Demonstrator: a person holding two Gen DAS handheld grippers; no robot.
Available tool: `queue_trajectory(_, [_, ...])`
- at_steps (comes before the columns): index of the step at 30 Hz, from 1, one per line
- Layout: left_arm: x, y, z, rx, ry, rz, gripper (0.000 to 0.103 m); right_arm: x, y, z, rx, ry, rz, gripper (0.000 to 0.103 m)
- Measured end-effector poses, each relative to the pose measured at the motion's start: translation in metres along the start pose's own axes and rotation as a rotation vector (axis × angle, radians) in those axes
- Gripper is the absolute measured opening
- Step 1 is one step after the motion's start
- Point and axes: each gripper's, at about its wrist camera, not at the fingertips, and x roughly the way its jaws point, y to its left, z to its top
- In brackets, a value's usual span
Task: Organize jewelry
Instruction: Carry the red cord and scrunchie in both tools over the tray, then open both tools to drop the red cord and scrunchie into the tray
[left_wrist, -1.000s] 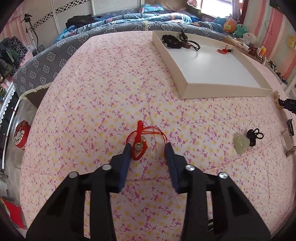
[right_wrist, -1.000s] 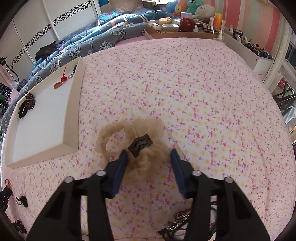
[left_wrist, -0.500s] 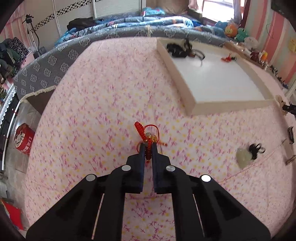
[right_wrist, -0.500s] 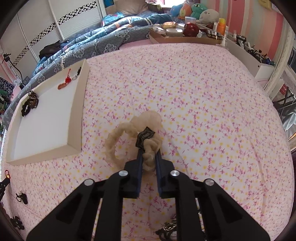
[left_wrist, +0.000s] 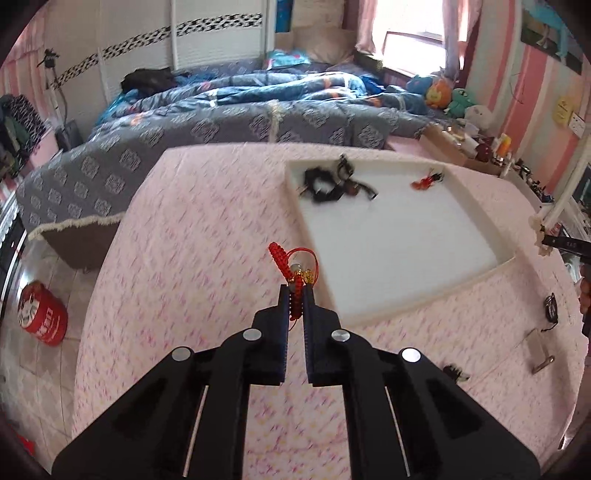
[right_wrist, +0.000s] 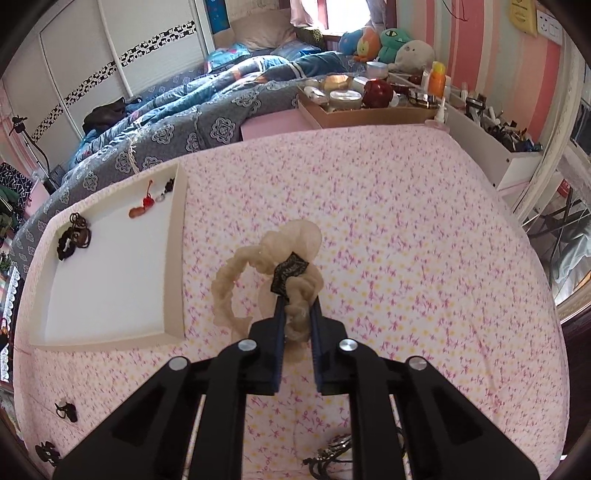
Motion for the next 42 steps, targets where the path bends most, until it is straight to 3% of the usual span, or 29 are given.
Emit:
queue_trajectory(8, [0.02, -0.027, 0.042, 0.035, 0.011, -0.059, 0.005, -0.007, 0.032, 0.016, -0.045, -0.019, 0.027, 0.012])
queue_trajectory(16, [0.069, -0.055, 0.072, 0.057, 0.088, -0.126, 0.005, -0.004, 0.102, 0.037, -0.143, -0.022, 0.102, 0.012])
queue_trajectory(25, [0.15, -0.069, 0.082, 0.092, 0.209, -0.055, 0.005, 0.061, 0.172, 0.056, -0.212, 0.058, 0.104, 0.012])
queue_trajectory(38, [0.183, -0.056, 0.085, 0.074, 0.239, 0.0, 0.007, 0.124, 0.178, 0.071, -0.19, 0.134, 0.036, 0.013])
queue_trajectory(39, [0.183, -0.057, 0.086, 0.072, 0.239, 0.005, 0.009, 0.125, 0.178, 0.072, -0.187, 0.135, 0.035, 0.015])
queue_trajectory(42, [0.175, -0.059, 0.086, 0.069, 0.223, 0.001, 0.036, 0.129, 0.176, 0.075, -0.169, 0.156, 0.047, 0.022])
